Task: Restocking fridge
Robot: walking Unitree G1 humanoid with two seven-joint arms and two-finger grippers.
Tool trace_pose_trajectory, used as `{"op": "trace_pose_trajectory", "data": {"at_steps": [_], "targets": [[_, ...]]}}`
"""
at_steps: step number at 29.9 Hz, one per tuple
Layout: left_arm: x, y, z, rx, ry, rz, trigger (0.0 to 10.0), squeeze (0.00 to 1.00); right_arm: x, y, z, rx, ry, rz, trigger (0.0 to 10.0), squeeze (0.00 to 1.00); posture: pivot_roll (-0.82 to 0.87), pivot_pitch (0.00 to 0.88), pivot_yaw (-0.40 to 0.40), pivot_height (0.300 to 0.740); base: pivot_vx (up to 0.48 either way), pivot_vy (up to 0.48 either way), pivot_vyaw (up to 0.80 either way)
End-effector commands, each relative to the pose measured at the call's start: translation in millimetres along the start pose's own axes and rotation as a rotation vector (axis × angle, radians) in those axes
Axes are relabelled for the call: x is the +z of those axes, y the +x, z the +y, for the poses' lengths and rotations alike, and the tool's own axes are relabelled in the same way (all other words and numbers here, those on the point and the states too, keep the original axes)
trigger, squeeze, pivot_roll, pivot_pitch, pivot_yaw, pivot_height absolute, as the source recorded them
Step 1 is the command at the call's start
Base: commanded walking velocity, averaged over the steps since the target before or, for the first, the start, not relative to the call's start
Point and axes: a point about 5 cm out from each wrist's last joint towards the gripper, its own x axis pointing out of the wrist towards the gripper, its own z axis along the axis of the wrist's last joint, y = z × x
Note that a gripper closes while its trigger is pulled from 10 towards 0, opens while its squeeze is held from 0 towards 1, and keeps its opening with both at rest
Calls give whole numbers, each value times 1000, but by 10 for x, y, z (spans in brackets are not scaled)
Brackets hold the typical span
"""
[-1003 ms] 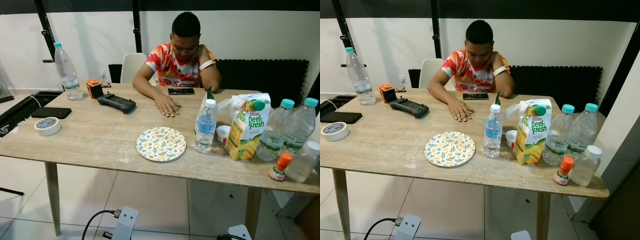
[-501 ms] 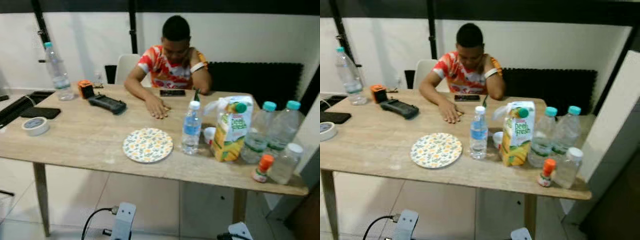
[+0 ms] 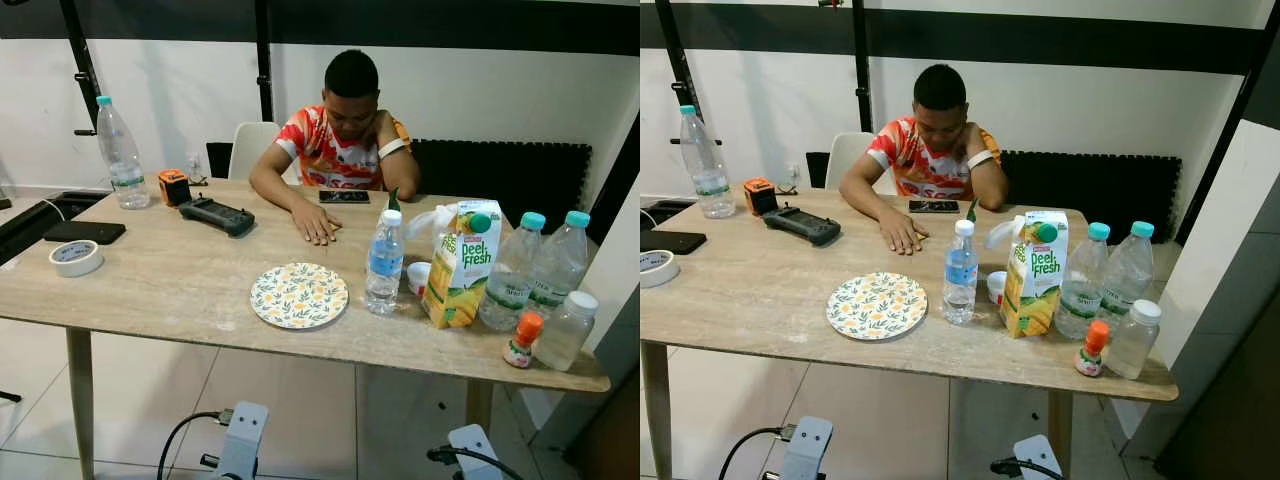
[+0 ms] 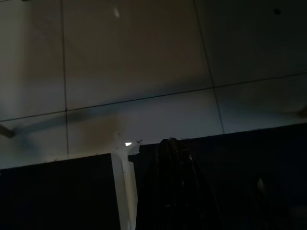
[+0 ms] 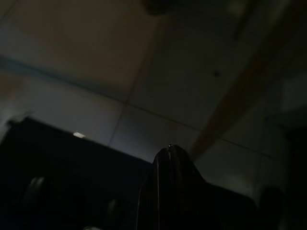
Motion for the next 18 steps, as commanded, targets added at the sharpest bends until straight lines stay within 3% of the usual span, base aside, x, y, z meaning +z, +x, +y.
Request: {"op": "trace_pose_trajectory", "data": {"at_steps": [1,6,9,11,12,13,14,15,18], "targets": [[-27,-9,5,-8,18,6,10000,0,60,6,19,79,-49,-3,10000,0,-5,20,3,740,0,0,0],[-55,-15,12,-8,15,16,10000,0,205,-6,127,365,-93,-9,10000,0,-7,40,10,740,0,0,0],[-47,-13,12,-8,13,16,10000,0,288,-14,132,426,-98,-27,10000,0,-5,44,8,740,0,0,0],[-34,-11,13,-15,22,13,10000,0,454,-54,212,623,-87,-41,10000,0,0,46,9,740,0,0,0],[-34,-11,13,-15,22,13,10000,0,454,-54,212,623,-87,-41,10000,0,0,46,9,740,0,0,0],[-35,-12,18,-23,34,14,10000,0,619,-109,288,765,-85,-82,10000,0,1,46,9,740,0,0,0],[-36,-13,20,-25,37,14,10000,0,699,-140,321,823,-79,-105,10000,0,1,46,9,740,0,0,0],[-36,-13,20,-25,37,14,10000,0,699,-140,321,823,-79,-105,10000,0,1,46,9,740,0,0,0],[-32,-14,40,-22,37,13,10000,0,1121,-269,394,966,-23,-256,10000,0,4,48,7,740,0,0,0]]}}
